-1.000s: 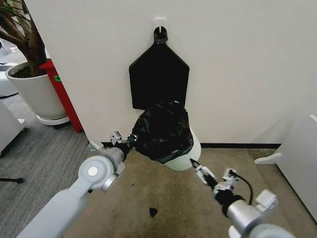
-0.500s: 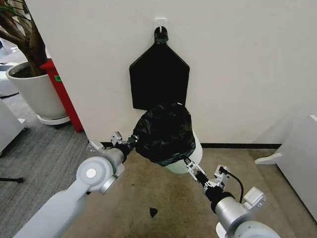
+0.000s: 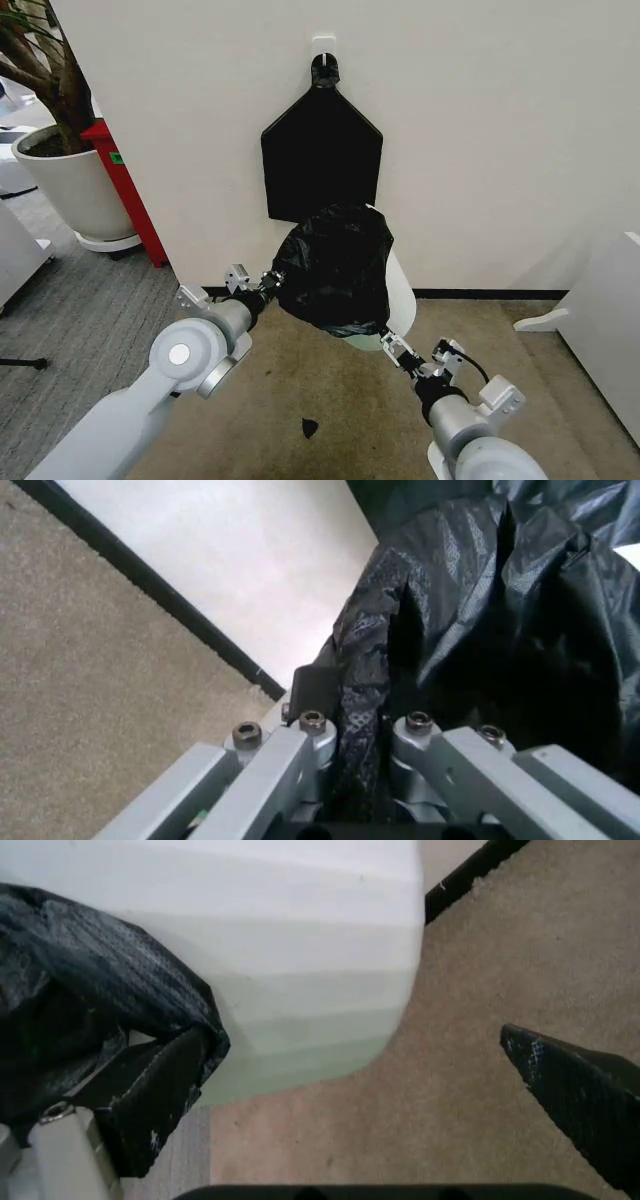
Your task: Place the garbage bag over the trash bin.
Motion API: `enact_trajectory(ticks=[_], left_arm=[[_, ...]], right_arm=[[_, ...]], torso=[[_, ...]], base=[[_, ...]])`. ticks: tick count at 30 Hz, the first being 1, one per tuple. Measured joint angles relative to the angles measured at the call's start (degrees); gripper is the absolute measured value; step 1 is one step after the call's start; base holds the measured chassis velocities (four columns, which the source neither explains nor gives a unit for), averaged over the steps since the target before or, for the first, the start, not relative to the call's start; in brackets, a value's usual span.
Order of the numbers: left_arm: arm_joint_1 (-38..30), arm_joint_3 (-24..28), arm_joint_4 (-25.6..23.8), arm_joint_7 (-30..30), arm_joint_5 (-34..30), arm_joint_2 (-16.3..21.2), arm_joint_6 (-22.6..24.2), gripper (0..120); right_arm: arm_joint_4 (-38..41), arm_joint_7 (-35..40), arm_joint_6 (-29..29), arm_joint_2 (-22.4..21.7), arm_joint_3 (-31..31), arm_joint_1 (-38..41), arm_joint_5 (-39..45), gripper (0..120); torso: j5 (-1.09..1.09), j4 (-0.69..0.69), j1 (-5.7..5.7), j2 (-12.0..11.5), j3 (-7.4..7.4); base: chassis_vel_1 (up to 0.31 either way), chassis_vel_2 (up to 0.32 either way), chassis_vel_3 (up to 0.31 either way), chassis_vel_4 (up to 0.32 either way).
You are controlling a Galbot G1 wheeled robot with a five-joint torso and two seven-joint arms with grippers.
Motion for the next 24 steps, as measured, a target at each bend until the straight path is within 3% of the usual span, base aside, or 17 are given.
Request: enact_trajectory(ticks=[7,15,21,24], left_arm=[[0.02,-0.15,-0.26,0.15,0.24,0.09,0.06,4],[0.27,0.84,3.28,6.82,7.36,0.07,1.42,4],[0.76,0.69,7.17,14.89,9.28,-0.23,1.71,4],[1.48,0.47,9.63,20.28,12.15,-0.03,2.22,4]], right_arm=[[2.06,0.31,0.69,0.20,-0.99,-1.14,-0.92,100],[6.88,1.64,0.55,-0.70,-1.05,-6.96,-2.02,100],[6.89,1.77,1.08,-2.74,3.17,-7.80,1.82,100],[6.91,-0.48,2.11,-4.87,10.77,-6.71,5.35,100]], torso=[[0.00,0.01,0.00,0.00,0.00],[0.00,0.00,0.00,0.00,0.00],[0.00,0.00,0.00,0.00,0.00],[0.00,-0.01,0.00,0.00,0.00]], base=[[0.000,0.000,0.000,0.000],[0.000,0.000,0.000,0.000],[0.000,0.000,0.000,0.000],[0.000,0.000,0.000,0.000]])
